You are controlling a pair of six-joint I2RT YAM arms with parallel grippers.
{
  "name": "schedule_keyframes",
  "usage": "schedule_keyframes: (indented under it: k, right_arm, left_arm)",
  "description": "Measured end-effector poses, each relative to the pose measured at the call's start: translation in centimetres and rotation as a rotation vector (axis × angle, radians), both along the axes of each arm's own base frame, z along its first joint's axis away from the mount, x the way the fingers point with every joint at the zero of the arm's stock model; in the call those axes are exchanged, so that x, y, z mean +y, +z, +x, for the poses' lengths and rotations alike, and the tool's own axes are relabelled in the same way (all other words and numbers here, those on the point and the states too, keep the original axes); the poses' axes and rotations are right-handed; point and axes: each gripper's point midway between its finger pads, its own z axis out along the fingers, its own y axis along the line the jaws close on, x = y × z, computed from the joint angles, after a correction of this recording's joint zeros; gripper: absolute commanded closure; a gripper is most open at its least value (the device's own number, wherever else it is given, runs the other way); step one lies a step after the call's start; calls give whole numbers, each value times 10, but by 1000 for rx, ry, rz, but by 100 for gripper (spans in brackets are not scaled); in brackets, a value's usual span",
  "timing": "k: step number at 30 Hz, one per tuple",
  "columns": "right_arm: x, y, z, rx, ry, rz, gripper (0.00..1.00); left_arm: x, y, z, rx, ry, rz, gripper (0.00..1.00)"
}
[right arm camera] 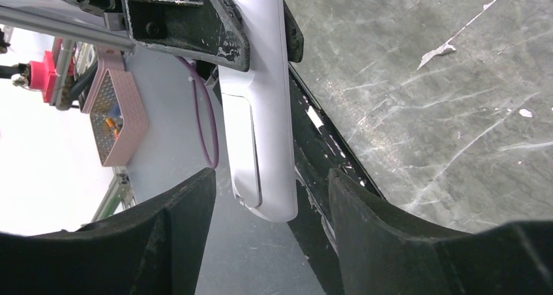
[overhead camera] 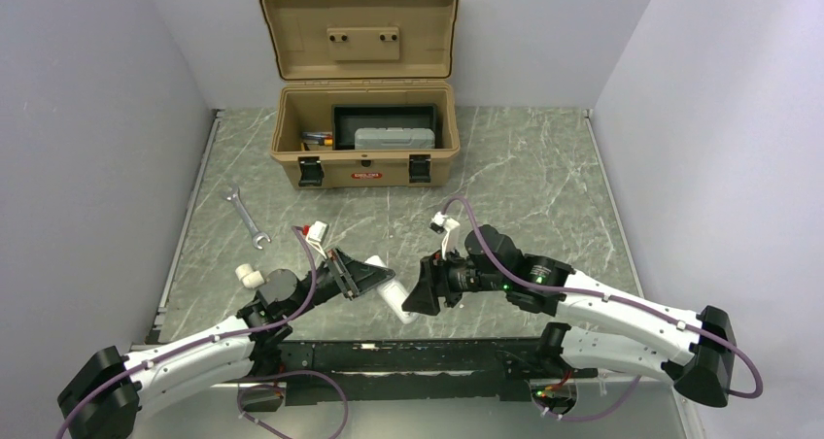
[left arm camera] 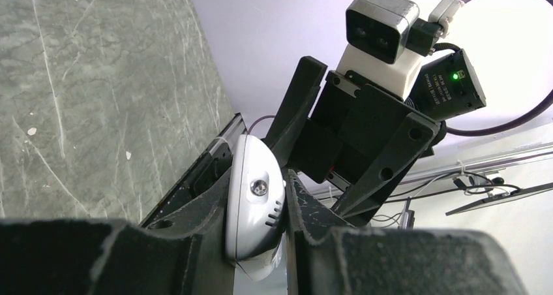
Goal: Load the batteries into the remote control
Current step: Load the battery cover into the remote control.
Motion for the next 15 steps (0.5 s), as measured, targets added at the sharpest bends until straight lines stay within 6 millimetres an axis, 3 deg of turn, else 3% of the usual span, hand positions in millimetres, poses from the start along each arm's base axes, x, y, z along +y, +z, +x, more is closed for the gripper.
schedule_keyframes:
  k: [15]
  right_arm:
    - [6,-5,-2,25,14,20,60]
  left_arm:
    - [0,0,0,0,2,2,100]
